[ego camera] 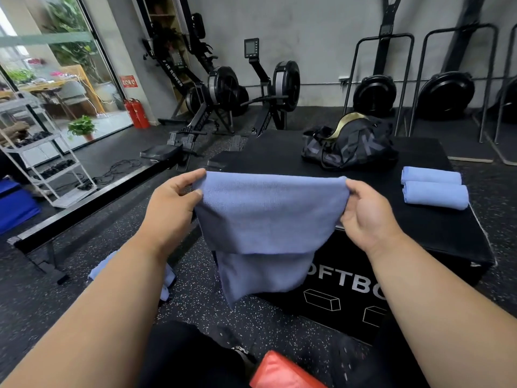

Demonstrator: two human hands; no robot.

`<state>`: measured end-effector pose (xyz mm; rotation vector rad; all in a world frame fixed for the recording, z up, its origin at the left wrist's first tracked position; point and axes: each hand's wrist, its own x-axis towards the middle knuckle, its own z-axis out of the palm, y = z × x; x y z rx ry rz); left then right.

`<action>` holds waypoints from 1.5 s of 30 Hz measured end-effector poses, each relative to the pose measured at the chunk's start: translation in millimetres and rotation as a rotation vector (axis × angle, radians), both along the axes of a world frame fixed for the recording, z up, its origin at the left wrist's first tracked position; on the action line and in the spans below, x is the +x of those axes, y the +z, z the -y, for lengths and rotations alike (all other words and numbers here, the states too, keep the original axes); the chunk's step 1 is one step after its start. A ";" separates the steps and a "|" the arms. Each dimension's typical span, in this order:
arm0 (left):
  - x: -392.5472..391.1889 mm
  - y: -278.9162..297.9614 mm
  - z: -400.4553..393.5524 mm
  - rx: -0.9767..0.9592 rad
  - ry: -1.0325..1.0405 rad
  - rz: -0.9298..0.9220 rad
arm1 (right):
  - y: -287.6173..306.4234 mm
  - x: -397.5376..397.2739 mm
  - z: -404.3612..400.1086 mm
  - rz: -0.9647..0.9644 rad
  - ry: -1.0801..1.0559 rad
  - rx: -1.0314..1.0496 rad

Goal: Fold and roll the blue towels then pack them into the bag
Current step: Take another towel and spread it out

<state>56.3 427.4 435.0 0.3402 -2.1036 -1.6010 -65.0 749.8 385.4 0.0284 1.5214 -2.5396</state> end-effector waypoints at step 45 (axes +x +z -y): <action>5.8 -129.2 -78.8 0.577 -0.248 0.581 | 57.6 18.3 30.7 -0.050 0.390 -0.264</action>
